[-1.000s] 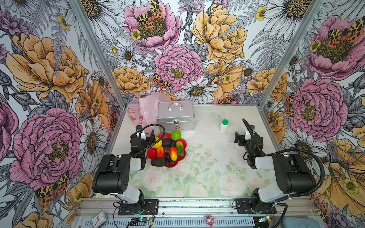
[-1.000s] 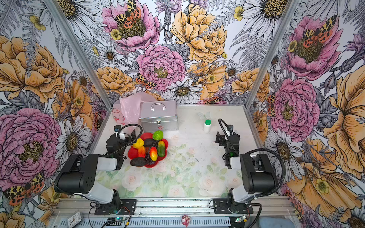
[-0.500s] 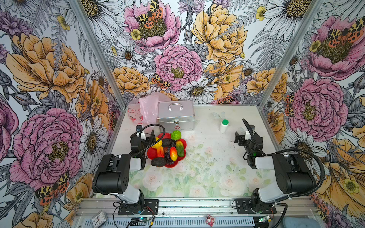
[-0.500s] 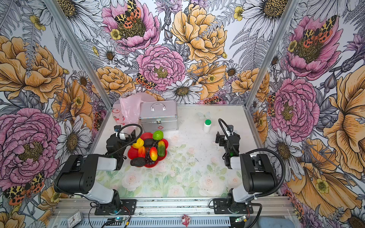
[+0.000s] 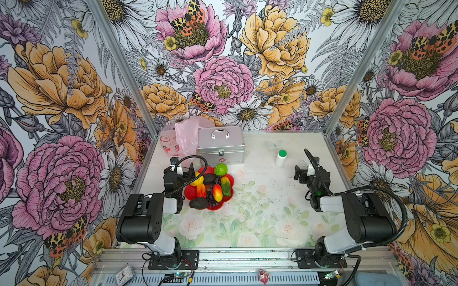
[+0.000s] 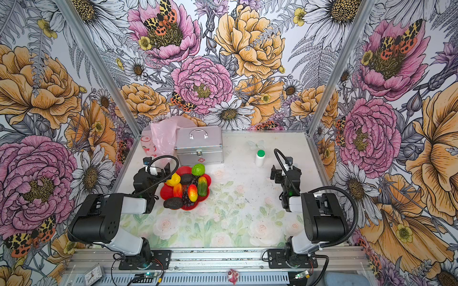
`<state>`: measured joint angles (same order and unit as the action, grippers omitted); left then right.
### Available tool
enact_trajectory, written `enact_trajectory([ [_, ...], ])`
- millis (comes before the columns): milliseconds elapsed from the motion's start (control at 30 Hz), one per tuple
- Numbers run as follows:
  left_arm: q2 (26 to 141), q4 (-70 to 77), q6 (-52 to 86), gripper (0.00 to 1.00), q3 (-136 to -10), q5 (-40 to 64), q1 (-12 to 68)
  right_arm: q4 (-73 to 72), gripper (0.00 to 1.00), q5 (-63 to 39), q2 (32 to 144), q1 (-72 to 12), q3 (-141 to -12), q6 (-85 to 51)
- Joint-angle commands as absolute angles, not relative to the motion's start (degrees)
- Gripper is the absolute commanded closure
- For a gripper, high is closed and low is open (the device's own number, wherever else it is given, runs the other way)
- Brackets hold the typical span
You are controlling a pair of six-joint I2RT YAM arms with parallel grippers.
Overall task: Place the fruits into the plastic bag
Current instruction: Move the plate to the center of the table.
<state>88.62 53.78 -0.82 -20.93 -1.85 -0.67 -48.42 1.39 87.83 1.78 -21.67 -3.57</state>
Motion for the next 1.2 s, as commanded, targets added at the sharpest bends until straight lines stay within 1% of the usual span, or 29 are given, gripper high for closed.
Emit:
enact_trajectory([
  [0,88.8,53.6,-0.5,0.01,-21.8,-1.8,-1.4,-48.8,0.00,1.1,87.9,2.1,-22.8,-4.4],
  [167,88.7,53.6,-0.3,0.01,-21.7,-2.2,-1.3,-47.7,0.00,3.1,87.2,2.3,-23.3,-5.4],
  [267,85.9,51.7,1.1,0.01,-21.7,-6.0,-1.3,-41.4,0.00,6.3,83.8,2.5,-25.0,-6.8],
  [367,80.2,44.3,2.0,0.01,-22.9,-9.0,-1.4,-34.4,0.00,6.6,79.5,2.5,-27.0,-6.7],
  [467,72.5,32.4,5.1,0.01,-26.0,-11.4,-1.3,-26.1,0.01,7.7,74.6,2.5,-29.9,-9.1],
  [533,67.2,17.8,13.3,0.01,-30.7,-17.7,-1.6,-16.1,0.01,11.0,71.5,2.5,-34.2,-14.3],
  [667,61.7,-6.3,22.8,0.01,-40.1,-20.4,-3.4,1.2,0.00,10.5,67.3,2.5,-42.8,-20.7],
  [733,60.3,-14.8,25.2,0.01,-43.9,-19.8,-4.7,7.4,0.01,6.6,66.0,2.5,-47.1,-23.6],
  [800,59.1,-22.1,29.0,0.01,-47.2,-16.3,-7.1,12.1,0.00,-0.3,65.9,2.4,-51.8,-27.3],
  [867,57.9,-25.6,29.0,0.01,-49.2,-13.9,-6.7,15.7,0.00,-7.6,67.3,2.1,-56.3,-30.4],
  [933,57.4,-26.9,28.9,0.01,-49.9,-8.9,-6.0,17.2,0.01,-16.6,70.1,0.9,-59.9,-33.7],
  [1000,58.0,-30.0,31.0,0.01,-50.8,-6.3,-5.6,19.2,0.03,-22.3,73.7,-2.0,-63.9,-35.9],
  [1067,59.4,-33.4,33.8,0.01,-51.1,-2.5,-6.6,22.4,0.04,-25.5,77.3,-5.7,-68.0,-36.5],
  [1167,61.9,-35.8,36.6,0.01,-50.3,7.2,-8.6,24.5,0.10,-31.8,83.1,-10.6,-72.4,-39.2],
])
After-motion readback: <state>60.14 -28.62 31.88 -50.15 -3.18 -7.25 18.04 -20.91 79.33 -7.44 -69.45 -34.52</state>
